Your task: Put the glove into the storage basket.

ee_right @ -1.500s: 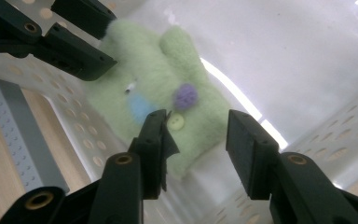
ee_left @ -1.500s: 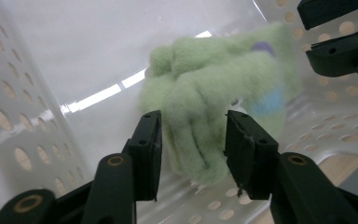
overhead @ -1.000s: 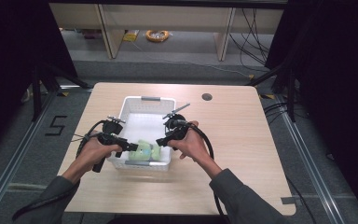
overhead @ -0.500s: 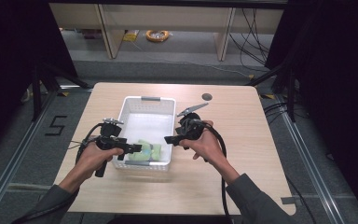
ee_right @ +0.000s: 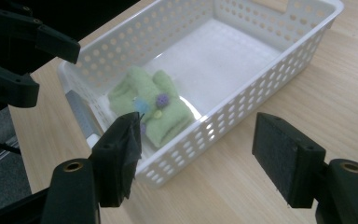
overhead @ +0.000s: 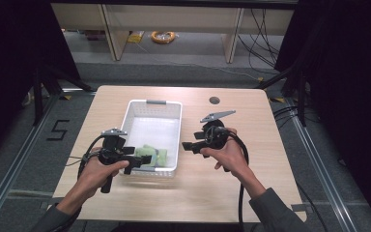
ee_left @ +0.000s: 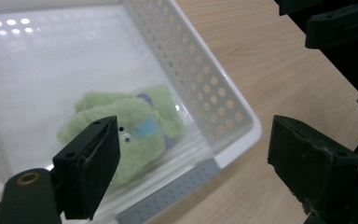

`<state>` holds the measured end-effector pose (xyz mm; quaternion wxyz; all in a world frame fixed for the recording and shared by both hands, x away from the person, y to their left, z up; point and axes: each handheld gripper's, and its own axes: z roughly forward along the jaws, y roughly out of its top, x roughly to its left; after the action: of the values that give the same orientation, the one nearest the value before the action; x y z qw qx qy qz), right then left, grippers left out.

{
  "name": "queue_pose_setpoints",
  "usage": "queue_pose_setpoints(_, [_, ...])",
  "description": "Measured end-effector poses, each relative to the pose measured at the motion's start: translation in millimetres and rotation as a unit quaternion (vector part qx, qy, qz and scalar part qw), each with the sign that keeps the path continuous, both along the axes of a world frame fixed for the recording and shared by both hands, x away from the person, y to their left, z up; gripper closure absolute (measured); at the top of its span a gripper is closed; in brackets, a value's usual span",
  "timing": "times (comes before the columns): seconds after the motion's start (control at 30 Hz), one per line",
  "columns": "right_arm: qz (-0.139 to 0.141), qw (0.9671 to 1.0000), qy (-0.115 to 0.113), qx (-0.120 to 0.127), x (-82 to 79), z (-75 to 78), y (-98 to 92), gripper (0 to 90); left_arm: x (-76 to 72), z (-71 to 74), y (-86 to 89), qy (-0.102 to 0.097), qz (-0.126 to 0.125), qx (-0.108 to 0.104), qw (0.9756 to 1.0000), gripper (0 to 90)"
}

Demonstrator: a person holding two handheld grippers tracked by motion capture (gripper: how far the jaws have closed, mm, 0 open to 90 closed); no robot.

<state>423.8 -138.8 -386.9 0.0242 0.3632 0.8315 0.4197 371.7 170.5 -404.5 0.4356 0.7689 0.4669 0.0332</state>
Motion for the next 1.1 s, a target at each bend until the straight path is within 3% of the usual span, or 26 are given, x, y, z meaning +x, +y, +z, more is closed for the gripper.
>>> queue_pose_setpoints(0.2, [-0.006, 0.9999, -0.014, 0.002, -6.7, 0.5, -16.4, 32.7, -15.3, 0.0, -11.2, -0.008, -0.017, -0.016, 0.9997, 16.2])
queue_pose_setpoints(0.23, [-0.010, 0.9999, -0.005, 0.007, -9.3, 0.6, -17.3, 32.5, -17.9, -0.2, -12.8, -0.010, -0.022, -0.019, 0.9995, 16.2])
queue_pose_setpoints(0.27, [-0.005, 0.9998, -0.019, 0.007, -8.7, -0.8, -20.7, 32.2, -20.9, -0.9, -14.8, -0.011, -0.027, -0.024, 0.9993, 16.2])
queue_pose_setpoints(0.57, [-0.016, 0.9996, -0.017, 0.017, -24.3, -8.5, -40.1, 30.6, -39.8, -7.6, -30.3, -0.011, -0.053, -0.045, 0.9975, 16.3])
queue_pose_setpoints(0.67, [-0.015, 0.9994, -0.030, 0.010, -27.6, -12.4, -45.3, 30.3, -45.1, -10.0, -34.1, -0.012, -0.062, -0.046, 0.9969, 16.3])
queue_pose_setpoints(0.7, [-0.019, 0.9995, -0.021, 0.012, -30.4, -13.2, -46.3, 30.3, -47.4, -11.2, -35.7, -0.016, -0.065, -0.041, 0.9970, 16.3])
queue_pose_setpoints(0.83, [-0.006, 0.9990, -0.044, 0.007, -35.4, -20.9, -53.5, 30.1, -54.1, -16.7, -39.9, -0.022, -0.073, -0.040, 0.9963, 16.4])
queue_pose_setpoints(0.87, [-0.019, 0.9994, -0.026, 0.011, -40.3, -20.4, -54.0, 30.0, -56.1, -18.1, -41.3, -0.022, -0.070, -0.042, 0.9964, 16.3])
queue_pose_setpoints(0.93, [-0.020, 0.9989, -0.042, 0.003, -42.2, -21.4, -57.6, 29.8, -59.1, -21.3, -42.9, -0.023, -0.073, -0.045, 0.9961, 16.4])
queue_pose_setpoints(1.0, [-0.019, 0.9990, -0.039, 0.012, -46.7, -22.5, -58.6, 29.7, -62.2, -26.1, -45.1, -0.018, -0.078, -0.054, 0.9953, 16.4])
queue_pose_setpoints(1.1, [-0.013, 0.9984, -0.053, 0.015, -51.3, -26.0, -61.5, 29.4, -66.0, -31.3, -48.2, -0.025, -0.079, -0.046, 0.9956, 16.4])
